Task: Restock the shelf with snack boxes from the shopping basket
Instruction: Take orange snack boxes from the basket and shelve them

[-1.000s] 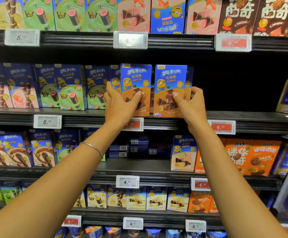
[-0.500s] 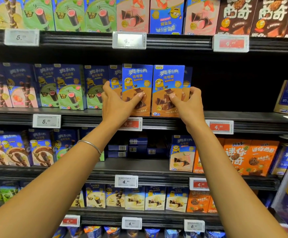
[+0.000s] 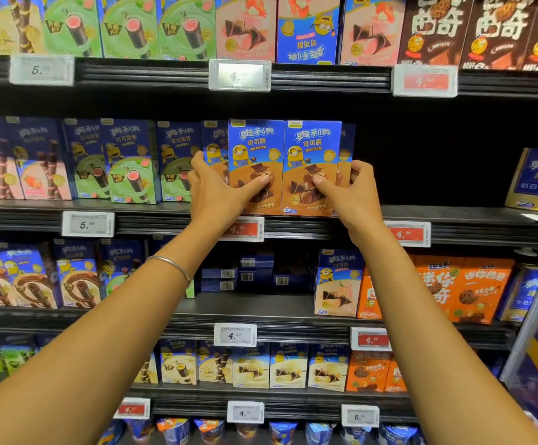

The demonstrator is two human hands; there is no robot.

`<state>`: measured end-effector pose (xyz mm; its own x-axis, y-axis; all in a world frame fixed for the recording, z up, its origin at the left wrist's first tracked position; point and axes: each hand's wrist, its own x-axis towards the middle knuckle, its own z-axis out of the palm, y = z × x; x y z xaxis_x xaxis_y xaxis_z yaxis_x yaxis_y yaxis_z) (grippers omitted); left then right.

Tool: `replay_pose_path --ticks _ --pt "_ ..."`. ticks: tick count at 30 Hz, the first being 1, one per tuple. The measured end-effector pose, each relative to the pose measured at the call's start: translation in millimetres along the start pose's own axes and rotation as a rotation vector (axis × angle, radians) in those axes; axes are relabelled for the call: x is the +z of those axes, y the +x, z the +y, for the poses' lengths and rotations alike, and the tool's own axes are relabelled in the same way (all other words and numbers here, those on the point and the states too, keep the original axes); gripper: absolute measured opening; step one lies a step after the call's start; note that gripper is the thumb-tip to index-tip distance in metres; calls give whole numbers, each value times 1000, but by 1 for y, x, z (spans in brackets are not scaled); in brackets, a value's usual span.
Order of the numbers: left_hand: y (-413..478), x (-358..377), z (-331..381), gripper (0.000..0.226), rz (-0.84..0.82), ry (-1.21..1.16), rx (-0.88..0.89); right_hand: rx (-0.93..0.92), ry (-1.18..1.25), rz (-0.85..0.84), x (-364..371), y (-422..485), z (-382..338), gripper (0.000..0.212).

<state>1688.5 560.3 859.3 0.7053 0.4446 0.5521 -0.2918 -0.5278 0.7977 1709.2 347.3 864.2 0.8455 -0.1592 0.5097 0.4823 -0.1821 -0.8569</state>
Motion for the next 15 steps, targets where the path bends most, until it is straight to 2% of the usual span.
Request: replay_pose_path --ticks 5,9,15 --pt "0 -5 1 128 -20 -56 -27 33 64 -11 -2 0 -2 64" --pt "-2 -11 1 123 -12 -148 -35 41 81 -9 -5 -6 -4 74" --pt "-27 -22 1 92 44 -280 25 -19 57 30 -14 -35 -6 80"
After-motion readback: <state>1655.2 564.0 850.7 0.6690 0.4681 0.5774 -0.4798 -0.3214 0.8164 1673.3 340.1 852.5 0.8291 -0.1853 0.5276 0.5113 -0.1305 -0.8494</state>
